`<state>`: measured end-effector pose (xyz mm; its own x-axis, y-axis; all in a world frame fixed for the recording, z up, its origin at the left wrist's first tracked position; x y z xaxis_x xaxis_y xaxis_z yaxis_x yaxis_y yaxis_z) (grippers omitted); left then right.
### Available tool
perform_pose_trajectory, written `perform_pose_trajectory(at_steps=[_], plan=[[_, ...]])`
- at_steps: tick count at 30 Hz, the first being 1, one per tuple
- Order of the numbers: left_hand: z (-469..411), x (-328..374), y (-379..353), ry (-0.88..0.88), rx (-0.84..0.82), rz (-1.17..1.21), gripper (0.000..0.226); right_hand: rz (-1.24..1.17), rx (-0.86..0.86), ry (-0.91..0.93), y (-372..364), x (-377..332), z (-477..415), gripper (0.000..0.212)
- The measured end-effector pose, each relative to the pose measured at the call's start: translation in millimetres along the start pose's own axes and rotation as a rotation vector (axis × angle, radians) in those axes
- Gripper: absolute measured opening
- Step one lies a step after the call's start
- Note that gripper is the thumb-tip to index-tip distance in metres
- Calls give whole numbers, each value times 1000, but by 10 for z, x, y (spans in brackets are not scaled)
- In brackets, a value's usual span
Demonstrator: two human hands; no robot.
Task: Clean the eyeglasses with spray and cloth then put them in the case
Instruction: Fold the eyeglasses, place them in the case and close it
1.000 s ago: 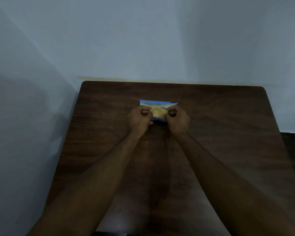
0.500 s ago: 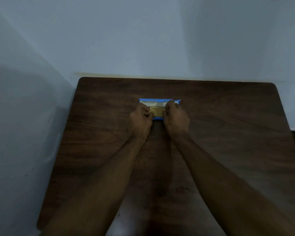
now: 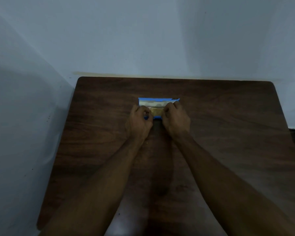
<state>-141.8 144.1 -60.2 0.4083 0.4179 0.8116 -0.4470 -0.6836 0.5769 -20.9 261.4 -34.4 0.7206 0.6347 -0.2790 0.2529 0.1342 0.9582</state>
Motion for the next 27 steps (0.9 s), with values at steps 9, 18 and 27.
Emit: perform_pose_trajectory(at_steps=[9,18,27], plan=[[-227,-309,196,722,255,651,44,-695,87,-781,-95,607,-101,31],[-281,-298,193,697,-180,677,28,-743,-130,-745,-273,637,-96,36],[-207,-349,228,332,-236,555,48,-832,-48,-566,-291,653,77,36]])
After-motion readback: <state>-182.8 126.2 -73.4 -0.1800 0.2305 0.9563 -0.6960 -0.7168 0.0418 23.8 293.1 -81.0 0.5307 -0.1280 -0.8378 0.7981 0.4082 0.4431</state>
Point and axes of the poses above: each hand's wrist, its own z-axis away from the middle knuckle, its own y-axis out of the back of the hand, x = y × z, the point moved 6 cm from there along -z, towards the middle knuckle, and after that the axes turned 12 degrees about z, right-handed, at the moved point
